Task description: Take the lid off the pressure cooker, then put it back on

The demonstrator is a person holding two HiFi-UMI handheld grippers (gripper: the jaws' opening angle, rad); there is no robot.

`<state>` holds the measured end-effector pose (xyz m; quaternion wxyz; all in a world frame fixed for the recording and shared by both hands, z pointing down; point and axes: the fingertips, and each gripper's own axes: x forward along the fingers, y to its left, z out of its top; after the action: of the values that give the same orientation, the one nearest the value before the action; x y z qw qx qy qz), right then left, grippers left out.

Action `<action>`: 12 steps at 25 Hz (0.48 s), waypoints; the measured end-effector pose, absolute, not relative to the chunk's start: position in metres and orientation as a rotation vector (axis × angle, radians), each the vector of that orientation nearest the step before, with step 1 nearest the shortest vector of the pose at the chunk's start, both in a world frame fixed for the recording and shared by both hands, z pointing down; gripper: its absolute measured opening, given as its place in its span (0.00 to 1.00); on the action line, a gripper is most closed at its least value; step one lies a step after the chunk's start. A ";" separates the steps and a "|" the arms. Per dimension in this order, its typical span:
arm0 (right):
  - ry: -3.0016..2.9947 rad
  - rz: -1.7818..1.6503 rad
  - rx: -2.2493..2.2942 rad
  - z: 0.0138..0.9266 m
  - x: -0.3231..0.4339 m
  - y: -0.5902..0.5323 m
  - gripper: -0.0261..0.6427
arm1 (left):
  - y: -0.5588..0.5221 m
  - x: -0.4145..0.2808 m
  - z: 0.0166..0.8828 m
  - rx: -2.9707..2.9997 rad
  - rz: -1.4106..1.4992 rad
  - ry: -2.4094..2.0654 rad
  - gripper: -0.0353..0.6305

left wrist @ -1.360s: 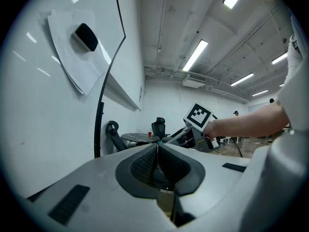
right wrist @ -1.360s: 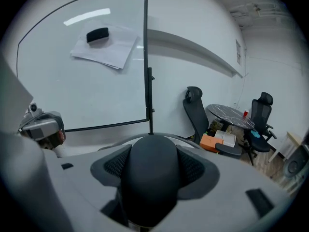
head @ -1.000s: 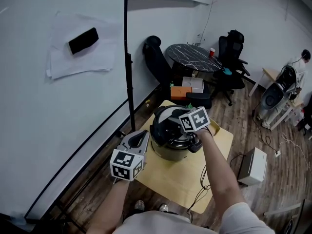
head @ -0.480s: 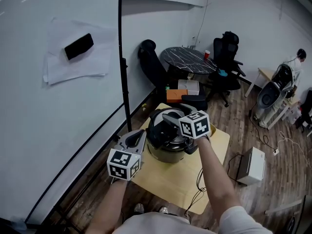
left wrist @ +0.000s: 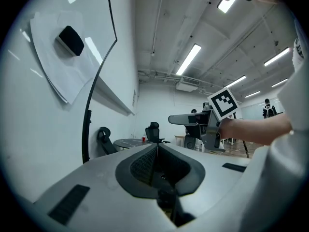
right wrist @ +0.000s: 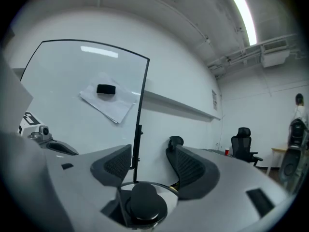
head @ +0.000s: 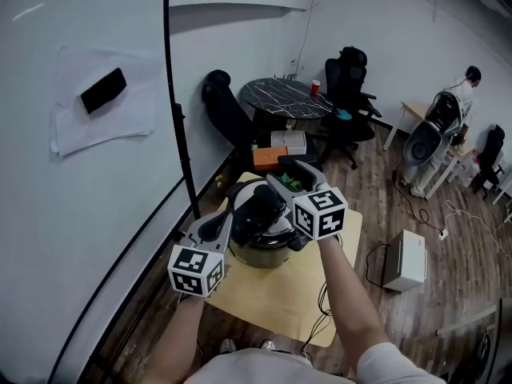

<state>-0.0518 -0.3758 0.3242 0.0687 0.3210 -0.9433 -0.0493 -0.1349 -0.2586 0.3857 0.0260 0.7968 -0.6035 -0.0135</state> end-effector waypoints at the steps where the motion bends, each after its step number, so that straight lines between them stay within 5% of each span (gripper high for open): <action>1: -2.845 -0.165 0.991 0.321 -0.046 -0.373 0.45 | -0.259 -0.132 0.384 2.472 -0.043 -1.859 0.08; 12: -2.819 -0.183 1.237 0.335 0.023 -0.333 0.09 | -0.270 -0.120 0.382 2.508 -0.061 -1.810 0.08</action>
<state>0.0233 -0.3329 0.3345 0.0287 0.4009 -0.9137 -0.0594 -0.1200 -0.2699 0.3817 0.0242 0.8105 -0.5848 -0.0198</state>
